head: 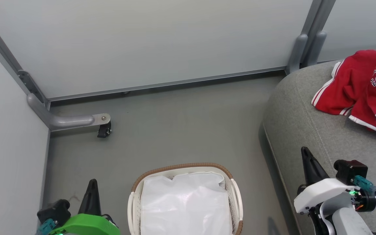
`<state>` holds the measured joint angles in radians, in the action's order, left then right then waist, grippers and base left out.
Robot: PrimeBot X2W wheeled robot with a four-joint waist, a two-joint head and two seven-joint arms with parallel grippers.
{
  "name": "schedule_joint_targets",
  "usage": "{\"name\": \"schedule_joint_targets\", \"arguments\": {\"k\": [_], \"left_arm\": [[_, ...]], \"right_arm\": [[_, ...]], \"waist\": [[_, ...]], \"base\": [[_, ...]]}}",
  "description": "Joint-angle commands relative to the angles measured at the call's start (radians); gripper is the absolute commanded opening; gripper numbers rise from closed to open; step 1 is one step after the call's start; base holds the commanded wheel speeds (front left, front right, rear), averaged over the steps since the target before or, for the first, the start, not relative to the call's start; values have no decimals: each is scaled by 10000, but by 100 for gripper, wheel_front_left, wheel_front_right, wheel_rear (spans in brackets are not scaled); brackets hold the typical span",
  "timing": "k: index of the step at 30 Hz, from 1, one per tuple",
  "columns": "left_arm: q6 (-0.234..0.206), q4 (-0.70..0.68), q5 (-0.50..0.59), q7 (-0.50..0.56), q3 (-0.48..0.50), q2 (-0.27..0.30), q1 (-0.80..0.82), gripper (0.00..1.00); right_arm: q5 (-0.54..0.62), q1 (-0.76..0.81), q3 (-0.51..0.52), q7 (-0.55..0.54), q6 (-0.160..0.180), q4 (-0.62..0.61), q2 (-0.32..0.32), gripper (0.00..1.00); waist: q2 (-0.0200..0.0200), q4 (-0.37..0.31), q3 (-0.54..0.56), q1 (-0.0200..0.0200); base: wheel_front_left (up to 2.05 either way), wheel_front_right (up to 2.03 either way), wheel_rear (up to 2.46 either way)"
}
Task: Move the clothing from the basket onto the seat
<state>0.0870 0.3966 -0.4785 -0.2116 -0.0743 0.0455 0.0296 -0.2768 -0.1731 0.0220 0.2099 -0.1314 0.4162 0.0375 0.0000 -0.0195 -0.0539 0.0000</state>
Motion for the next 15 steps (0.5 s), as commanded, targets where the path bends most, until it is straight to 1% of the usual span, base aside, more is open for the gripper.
{"name": "schedule_joint_targets", "arguments": {"k": [1, 15], "left_arm": [[41, -196, -429, 83, 94, 13, 149, 0], [120, -463, -2508, 685, 434, 22, 294, 0]], "right_arm": [[-499, -58, 57, -114, 1, -247, 46, 0], [-2952, 100, 195, -679, 3, -573, 67, 0]], "waist": [[0, 3, 7, 0], [0, 26, 67, 0]], "base": [[0, 0, 0], [0, 0, 0]]}}
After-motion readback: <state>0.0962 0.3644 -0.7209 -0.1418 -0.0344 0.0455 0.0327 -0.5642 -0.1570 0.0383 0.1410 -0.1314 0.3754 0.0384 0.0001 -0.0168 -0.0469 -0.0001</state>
